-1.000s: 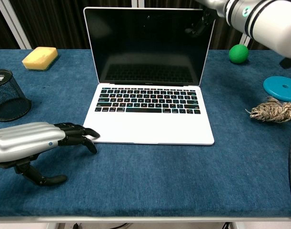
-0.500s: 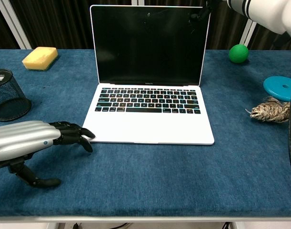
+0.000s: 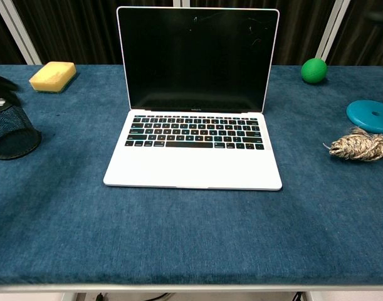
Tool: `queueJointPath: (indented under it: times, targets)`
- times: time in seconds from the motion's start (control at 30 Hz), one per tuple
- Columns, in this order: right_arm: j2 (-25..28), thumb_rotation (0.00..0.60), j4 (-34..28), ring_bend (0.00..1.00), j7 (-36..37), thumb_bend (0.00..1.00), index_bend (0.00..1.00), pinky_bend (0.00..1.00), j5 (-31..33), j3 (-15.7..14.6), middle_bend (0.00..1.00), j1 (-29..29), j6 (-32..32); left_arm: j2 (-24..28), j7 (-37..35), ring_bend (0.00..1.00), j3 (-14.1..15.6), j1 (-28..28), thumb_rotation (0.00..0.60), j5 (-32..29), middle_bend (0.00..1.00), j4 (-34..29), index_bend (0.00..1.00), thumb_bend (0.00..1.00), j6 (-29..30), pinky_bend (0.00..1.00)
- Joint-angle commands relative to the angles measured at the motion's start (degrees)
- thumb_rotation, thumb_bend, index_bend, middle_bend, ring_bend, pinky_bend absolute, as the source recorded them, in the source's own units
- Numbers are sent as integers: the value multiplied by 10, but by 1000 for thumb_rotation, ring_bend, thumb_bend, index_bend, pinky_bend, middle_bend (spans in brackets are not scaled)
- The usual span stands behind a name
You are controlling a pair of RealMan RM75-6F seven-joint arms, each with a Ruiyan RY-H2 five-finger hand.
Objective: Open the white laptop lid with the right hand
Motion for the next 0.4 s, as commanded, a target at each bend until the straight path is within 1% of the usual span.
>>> queueJointPath:
  times: [0.03, 0.13, 0.23, 0.33, 0.4]
  targets:
    - [42, 600, 8, 0, 96, 383, 0, 0, -103, -96, 0, -127, 123, 38, -16, 0, -13, 62, 600, -54, 106, 6, 202, 183, 62, 56]
    - [24, 600, 57, 0, 155, 383, 0, 0, -133, -131, 0, -183, 170, 45, -26, 0, -14, 97, 600, -73, 106, 16, 202, 182, 95, 56]
    - [4, 600, 104, 0, 208, 385, 0, 0, -147, -155, 0, -222, 190, 45, -40, 0, -12, 126, 600, -72, 106, 24, 202, 182, 125, 55]
    - [-9, 600, 139, 0, 240, 392, 0, 0, -157, -163, 0, -242, 198, 40, -42, 0, -7, 147, 600, -63, 106, 30, 202, 182, 143, 55]
    - [-10, 600, 150, 0, 252, 399, 0, 0, -164, -164, 0, -245, 195, 38, -41, 0, -6, 153, 600, -58, 106, 32, 202, 182, 147, 54]
